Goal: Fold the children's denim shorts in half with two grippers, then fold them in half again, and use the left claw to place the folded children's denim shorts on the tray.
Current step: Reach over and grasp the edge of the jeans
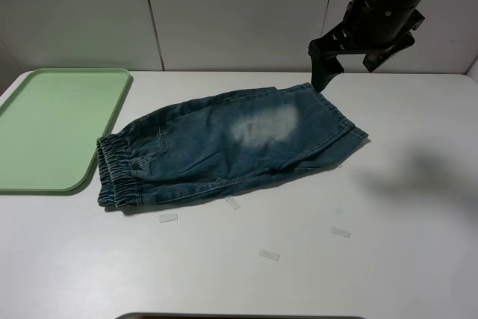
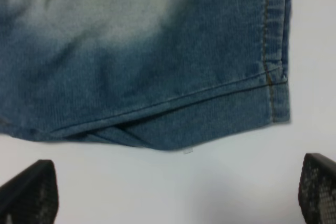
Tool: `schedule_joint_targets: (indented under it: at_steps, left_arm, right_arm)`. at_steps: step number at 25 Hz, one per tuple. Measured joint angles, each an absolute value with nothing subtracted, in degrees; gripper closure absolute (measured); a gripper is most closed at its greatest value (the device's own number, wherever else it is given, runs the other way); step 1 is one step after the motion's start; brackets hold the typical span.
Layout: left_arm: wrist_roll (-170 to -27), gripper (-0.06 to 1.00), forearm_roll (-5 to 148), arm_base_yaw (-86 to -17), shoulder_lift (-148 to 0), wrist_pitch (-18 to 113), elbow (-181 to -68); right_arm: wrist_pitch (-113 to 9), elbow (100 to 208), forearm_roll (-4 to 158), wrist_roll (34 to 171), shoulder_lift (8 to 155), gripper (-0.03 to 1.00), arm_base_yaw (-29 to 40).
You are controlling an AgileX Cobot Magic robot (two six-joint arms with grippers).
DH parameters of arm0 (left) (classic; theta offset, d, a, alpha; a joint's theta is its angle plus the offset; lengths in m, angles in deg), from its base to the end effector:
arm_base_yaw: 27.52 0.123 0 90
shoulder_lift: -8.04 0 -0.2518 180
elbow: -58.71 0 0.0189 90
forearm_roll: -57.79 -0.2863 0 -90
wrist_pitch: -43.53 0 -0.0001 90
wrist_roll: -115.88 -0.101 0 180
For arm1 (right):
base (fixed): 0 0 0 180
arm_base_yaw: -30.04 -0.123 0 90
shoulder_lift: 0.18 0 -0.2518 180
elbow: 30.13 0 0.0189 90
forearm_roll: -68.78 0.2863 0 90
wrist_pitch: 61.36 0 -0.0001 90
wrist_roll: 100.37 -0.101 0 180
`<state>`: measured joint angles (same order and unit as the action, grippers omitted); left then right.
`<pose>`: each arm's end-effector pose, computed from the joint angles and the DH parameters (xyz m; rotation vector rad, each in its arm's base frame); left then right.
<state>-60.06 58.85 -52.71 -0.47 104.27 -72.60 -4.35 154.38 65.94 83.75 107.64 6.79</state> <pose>0.0632 -0.0315 0.2838 0.3812 2.0402 -0.3369 0.3636 0.1517 0.2202 -0.6882 2.7093 0.0168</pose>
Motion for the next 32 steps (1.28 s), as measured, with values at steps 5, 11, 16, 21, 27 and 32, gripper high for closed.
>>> schedule_joint_targets:
  at_steps: [5, 11, 16, 21, 27, 32]
  left_arm:
    - [-60.9, -0.01, 60.0, -52.7, -0.5, 104.3, -72.6]
    - [-61.1, -0.01, 60.0, -52.7, -0.5, 104.3, -72.6]
    - [-61.1, -0.01, 60.0, -52.7, -0.5, 104.3, -72.6]
    - [-61.1, -0.01, 60.0, -47.9, -0.5, 104.3, -72.6]
    - [-61.1, -0.01, 60.0, -35.9, -0.5, 104.3, -72.6]
    - [-61.1, -0.01, 60.0, -28.9, -0.5, 104.3, -72.6]
  right_arm:
    - [-4.8, 154.4, 66.2, 83.8, 107.6, 0.27, 6.8]
    - [-4.8, 154.4, 66.2, 83.7, 107.6, 0.27, 6.8]
    - [-4.8, 154.4, 66.2, 83.3, 107.6, 0.27, 6.8]
    - [-6.3, 154.4, 65.4, 82.0, 107.6, 0.27, 6.8]
    - [-9.1, 154.4, 63.7, 80.6, 109.0, 0.27, 8.1]
    - [-12.2, 154.4, 63.5, 80.8, 115.3, 0.27, 12.2]
